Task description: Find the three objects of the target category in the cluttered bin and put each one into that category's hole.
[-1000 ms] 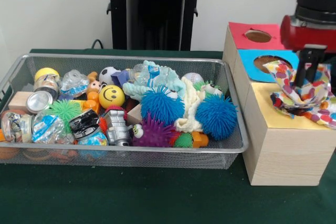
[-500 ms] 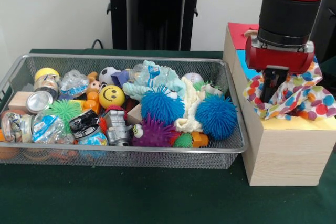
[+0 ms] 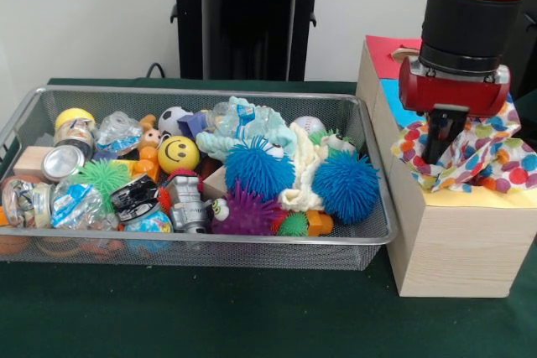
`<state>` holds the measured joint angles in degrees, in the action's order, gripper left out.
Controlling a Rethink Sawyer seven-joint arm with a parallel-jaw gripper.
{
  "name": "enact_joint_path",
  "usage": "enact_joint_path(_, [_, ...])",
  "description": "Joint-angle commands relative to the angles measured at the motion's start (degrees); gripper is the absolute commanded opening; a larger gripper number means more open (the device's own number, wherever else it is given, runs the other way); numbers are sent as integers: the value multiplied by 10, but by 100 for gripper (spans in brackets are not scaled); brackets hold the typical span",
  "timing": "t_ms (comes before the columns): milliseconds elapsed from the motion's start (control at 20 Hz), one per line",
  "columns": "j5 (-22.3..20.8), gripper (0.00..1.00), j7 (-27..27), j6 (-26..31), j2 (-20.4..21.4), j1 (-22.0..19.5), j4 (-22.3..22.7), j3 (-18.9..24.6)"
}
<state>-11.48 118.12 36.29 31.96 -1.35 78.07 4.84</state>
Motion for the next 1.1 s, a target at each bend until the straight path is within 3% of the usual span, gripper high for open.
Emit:
enact_joint_path(50, [-31,0,14,-18,-39,2,4,10])
enact_joint_path(300, [-20,0,35,-11,-28,23,11,5])
enact_joint_path(450, [-14,0,25,4,-6,22,24,7])
enact_joint_path(700, [3,0,-4,67,75,15,64,9])
enact_joint_path(1100, [15,0,-3,97,108,14,77,16])
